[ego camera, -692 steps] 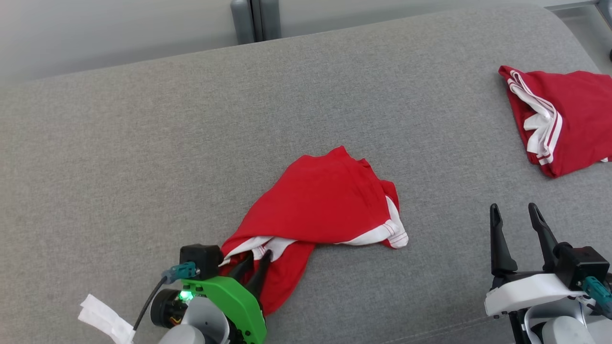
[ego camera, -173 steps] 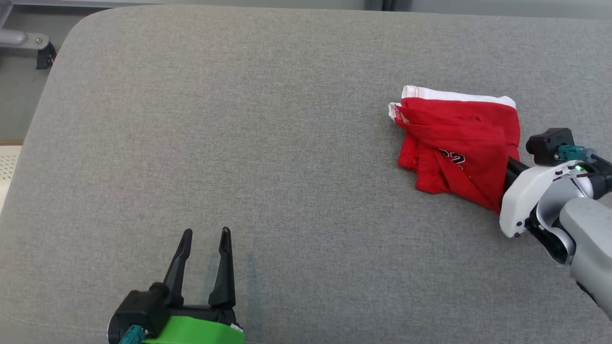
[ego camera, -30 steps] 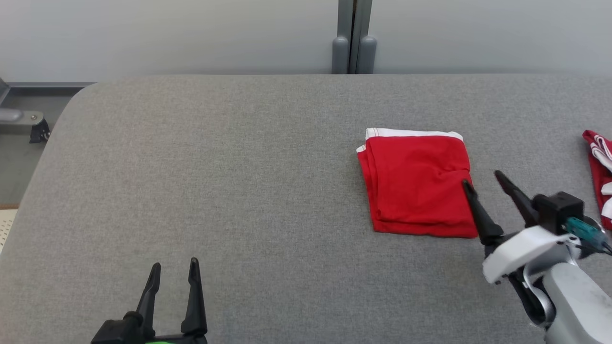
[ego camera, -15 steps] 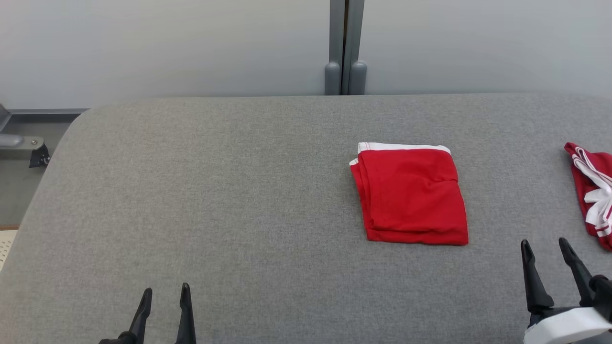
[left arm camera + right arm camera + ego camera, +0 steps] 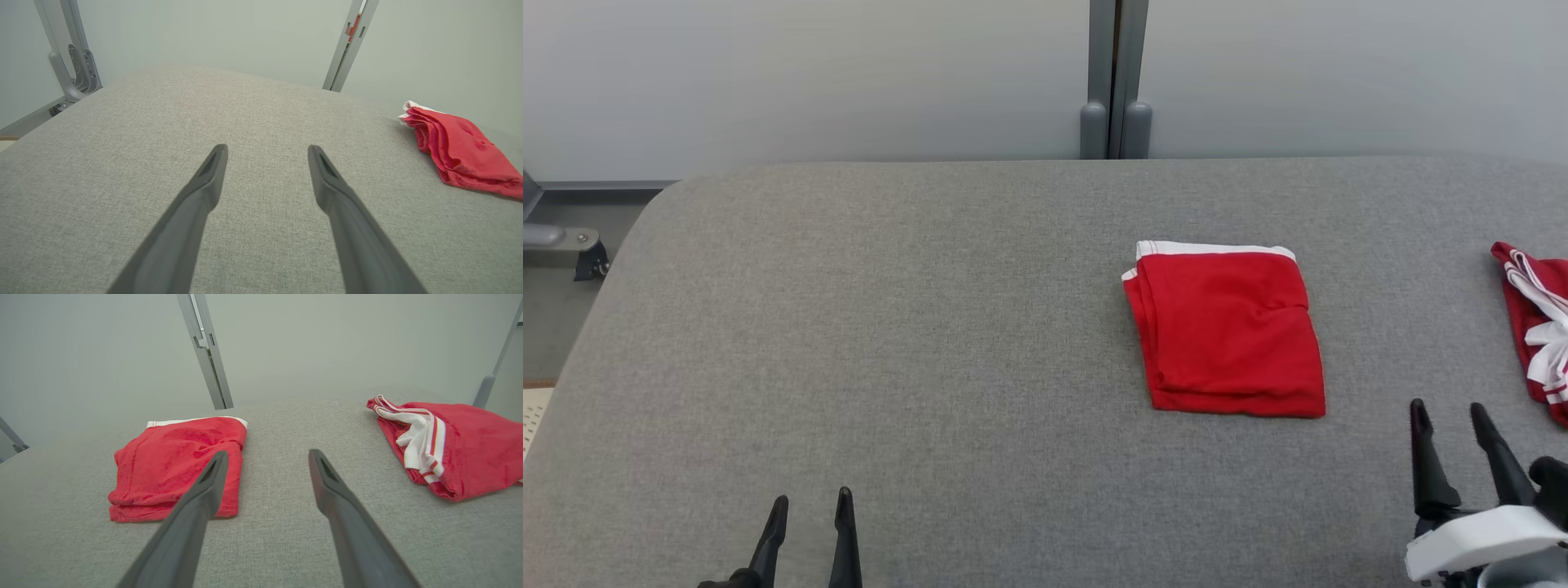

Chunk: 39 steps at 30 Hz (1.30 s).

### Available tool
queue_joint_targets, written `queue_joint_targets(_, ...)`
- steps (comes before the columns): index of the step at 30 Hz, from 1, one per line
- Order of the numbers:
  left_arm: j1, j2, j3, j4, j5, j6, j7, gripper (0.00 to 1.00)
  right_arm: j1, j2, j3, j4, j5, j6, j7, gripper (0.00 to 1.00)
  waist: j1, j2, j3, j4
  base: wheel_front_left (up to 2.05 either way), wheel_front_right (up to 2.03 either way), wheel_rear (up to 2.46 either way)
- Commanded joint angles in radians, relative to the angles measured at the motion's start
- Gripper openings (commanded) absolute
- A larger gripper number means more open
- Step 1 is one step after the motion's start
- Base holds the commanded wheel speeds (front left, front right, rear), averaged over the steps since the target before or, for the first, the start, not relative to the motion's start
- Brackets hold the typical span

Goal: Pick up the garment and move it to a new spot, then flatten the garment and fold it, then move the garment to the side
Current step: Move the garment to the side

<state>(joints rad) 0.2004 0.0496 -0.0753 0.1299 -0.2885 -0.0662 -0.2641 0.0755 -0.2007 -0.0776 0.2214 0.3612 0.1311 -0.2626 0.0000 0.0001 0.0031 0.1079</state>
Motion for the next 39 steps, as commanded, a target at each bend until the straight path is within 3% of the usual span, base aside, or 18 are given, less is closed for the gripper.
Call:
queue_joint_targets(1, 0.007, 0.002, -0.004, -0.004, 0.000, 0.006, 0.000, 1.00, -0.029, -0.017, 0.023, 0.021, 0.019, -0.001, -0.002, 1.00, 0.0000, -0.0001, 0.011, -0.001, 0.00, 0.00, 0.00)
queue_joint_targets(5, -0.020, 0.002, -0.016, -0.009, -0.002, 0.007, 0.000, 1.00, -0.157, -0.072, 0.052, 0.064, 0.124, -0.001, 0.139, 1.00, 0.0000, -0.0001, 0.044, 0.003, 0.00, 0.00, 0.00)
queue_joint_targets(9, -0.048, 0.002, -0.039, -0.005, -0.016, 0.011, 0.000, 1.00, -0.301, -0.071, 0.018, 0.082, 0.200, -0.001, 0.335, 1.00, 0.0000, -0.0001, 0.094, 0.015, 0.00, 0.00, 0.00)
queue_joint_targets(15, -0.098, 0.002, -0.075, 0.003, -0.024, 0.007, 0.000, 1.00, -0.482, -0.071, 0.008, 0.194, 0.129, -0.001, 0.560, 1.00, 0.0000, -0.0001, 0.160, 0.060, 0.00, 0.00, 0.00)
queue_joint_targets(22, -0.137, 0.002, -0.101, 0.011, -0.031, 0.012, 0.000, 1.00, -0.600, -0.034, -0.027, 0.407, 0.037, -0.001, 0.649, 1.00, 0.0000, -0.0001, 0.205, 0.120, 0.00, 0.00, 0.00)
queue_joint_targets(27, -0.145, 0.002, -0.104, 0.009, -0.036, 0.018, 0.000, 1.00, -0.640, -0.012, -0.047, 0.524, 0.031, -0.001, 0.646, 0.98, 0.0000, -0.0001, 0.222, 0.130, 0.00, 0.00, 0.00)
queue_joint_targets(28, -0.147, 0.002, -0.100, 0.003, -0.039, 0.023, 0.000, 1.00, -0.651, 0.000, -0.066, 0.539, 0.046, -0.001, 0.627, 0.16, 0.0000, -0.0001, 0.226, 0.125, 0.00, 0.00, 0.00)
queue_joint_targets(29, -0.149, 0.002, -0.100, -0.001, -0.040, 0.024, 0.000, 1.00, -0.659, 0.007, -0.074, 0.549, 0.053, -0.001, 0.620, 0.00, 0.0000, -0.0001, 0.230, 0.117, 0.00, 0.00, 0.00)
queue_joint_targets(33, -0.147, 0.002, -0.093, -0.014, -0.035, 0.027, 0.000, 1.00, -0.706, -0.011, -0.045, 0.544, 0.069, -0.001, 0.590, 0.00, 0.0000, -0.0001, 0.247, 0.046, 0.00, 0.00, 0.00)
queue_joint_targets(39, -0.179, 0.002, -0.087, -0.018, -0.015, 0.009, 0.000, 1.00, -0.789, -0.107, -0.003, 0.500, 0.086, -0.001, 0.600, 0.00, 0.0000, -0.0001, 0.291, -0.103, 0.00, 0.00, 0.00)
